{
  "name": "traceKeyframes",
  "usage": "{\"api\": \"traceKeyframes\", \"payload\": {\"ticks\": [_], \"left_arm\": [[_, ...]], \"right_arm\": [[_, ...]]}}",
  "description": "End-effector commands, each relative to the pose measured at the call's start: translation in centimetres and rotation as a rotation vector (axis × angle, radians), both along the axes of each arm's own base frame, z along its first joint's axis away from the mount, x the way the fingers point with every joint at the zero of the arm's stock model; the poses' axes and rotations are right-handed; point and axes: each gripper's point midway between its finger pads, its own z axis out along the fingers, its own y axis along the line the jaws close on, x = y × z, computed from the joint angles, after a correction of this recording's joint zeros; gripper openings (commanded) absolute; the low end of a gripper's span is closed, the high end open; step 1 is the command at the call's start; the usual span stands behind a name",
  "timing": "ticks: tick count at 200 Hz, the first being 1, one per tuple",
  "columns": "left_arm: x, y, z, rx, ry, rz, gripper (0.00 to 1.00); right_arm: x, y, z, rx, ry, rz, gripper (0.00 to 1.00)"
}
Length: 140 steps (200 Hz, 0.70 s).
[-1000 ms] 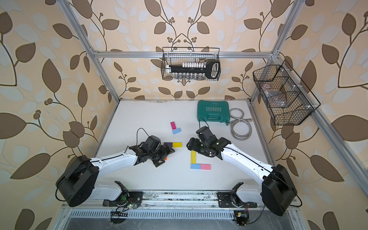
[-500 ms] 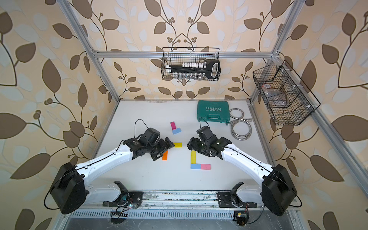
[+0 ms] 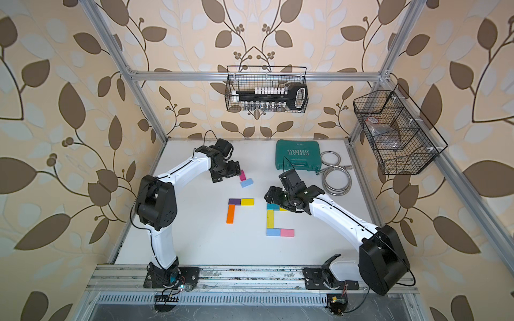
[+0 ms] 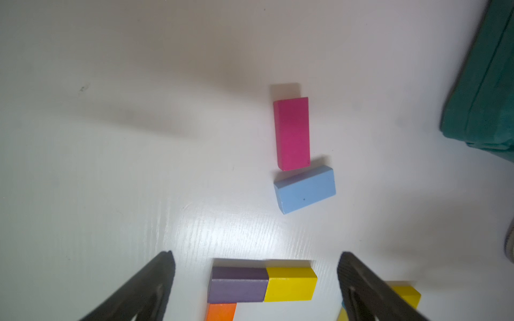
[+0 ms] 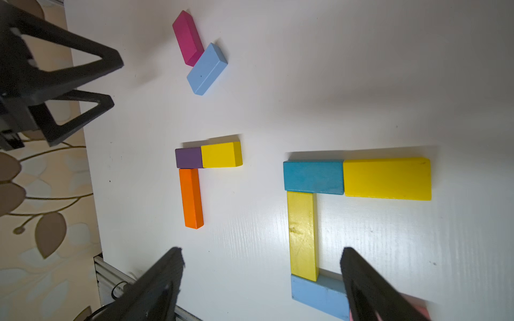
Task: Assemble the letter c with building blocks
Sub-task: Pick up the building block from the center of the board.
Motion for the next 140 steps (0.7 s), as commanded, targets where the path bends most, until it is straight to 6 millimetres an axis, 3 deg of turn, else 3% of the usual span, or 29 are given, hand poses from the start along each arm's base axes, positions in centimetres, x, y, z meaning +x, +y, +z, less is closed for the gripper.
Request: {"api": "traceKeyframes", "payload": {"ticks": [1, 84, 127, 130, 140], "left_arm": [[1.1, -0.1, 0.7, 0.062, -0.015, -0.063, 0.94], [4.4, -1.8, -3.6, 0.073, 0.026, -0.065, 0.92], [5.3, -2.5, -5.3, 0.092, 0.034, -0.077, 0.91], [6.0, -2.8, -4.5, 0.086, 0.01, -0.077, 0.91], [6.3, -3.0, -4.7, 0.095, 0.012, -0.083, 0.91]], "right_arm": [[0.3, 0.3, 0.0, -0.009, 0.007, 0.03, 0.87], [0.5, 0.6, -0.7, -0.005, 0.023, 0.038, 0.87], [0.3, 0.6, -0.9, -0.004, 0.029, 0.041, 0.87], [0.3, 0.6, -0.9, -0.004, 0.028, 0.041, 0.87], [0.2, 0.6, -0.9, -0.006, 0.03, 0.043, 0.87]]}}
